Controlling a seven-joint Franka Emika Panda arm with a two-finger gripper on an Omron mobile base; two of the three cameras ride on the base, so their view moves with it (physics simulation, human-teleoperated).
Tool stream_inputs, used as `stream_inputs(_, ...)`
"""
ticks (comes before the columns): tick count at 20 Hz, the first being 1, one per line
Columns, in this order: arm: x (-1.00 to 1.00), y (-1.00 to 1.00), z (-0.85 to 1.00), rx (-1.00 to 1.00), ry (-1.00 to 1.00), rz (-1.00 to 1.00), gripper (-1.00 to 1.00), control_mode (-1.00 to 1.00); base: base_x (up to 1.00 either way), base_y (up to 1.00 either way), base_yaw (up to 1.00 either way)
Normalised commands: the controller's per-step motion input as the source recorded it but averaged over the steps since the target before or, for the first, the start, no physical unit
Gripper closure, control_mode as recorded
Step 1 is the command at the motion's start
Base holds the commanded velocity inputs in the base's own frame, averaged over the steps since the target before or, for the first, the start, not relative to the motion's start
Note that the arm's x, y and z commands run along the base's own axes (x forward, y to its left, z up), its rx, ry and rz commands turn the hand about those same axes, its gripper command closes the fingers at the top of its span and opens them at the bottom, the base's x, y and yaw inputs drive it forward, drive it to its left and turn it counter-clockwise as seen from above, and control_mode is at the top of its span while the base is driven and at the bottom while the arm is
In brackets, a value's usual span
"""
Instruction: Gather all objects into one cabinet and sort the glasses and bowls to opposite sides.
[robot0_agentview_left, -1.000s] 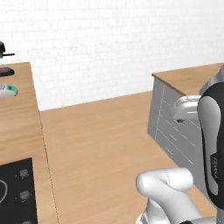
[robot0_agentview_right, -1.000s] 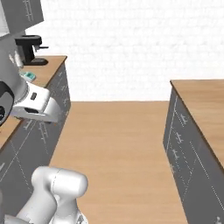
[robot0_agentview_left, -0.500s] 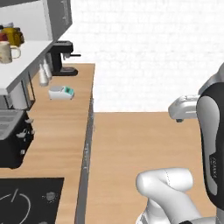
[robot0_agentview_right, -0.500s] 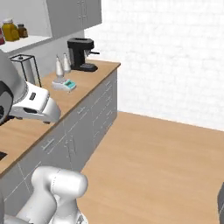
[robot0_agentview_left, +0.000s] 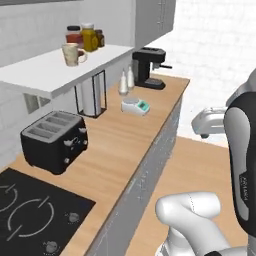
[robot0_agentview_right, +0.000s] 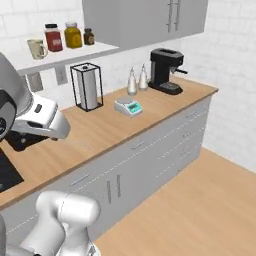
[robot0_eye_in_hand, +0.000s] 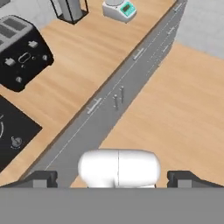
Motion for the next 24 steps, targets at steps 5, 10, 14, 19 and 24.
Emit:
stream_inputs(5,0.0,0.0,0.0,0.0,0.0,0.0,-1.0,1.0,0.05,-0.01,0.85)
stream_inputs(10,0.0,0.0,0.0,0.0,0.0,0.0,-1.0,1.0,0.05,-0.09,0.86)
stream_inputs(14,0.0,0.0,0.0,0.0,0.0,0.0,-1.0,1.0,0.08,-0.34,0.72)
stream_inputs(19,0.0,0.0,0.0,0.0,0.0,0.0,-1.0,1.0,0.02,-0.52,0.55)
stream_inputs(24,0.0,0.0,0.0,0.0,0.0,0.0,-1.0,1.0,0.03,-0.56,0.29)
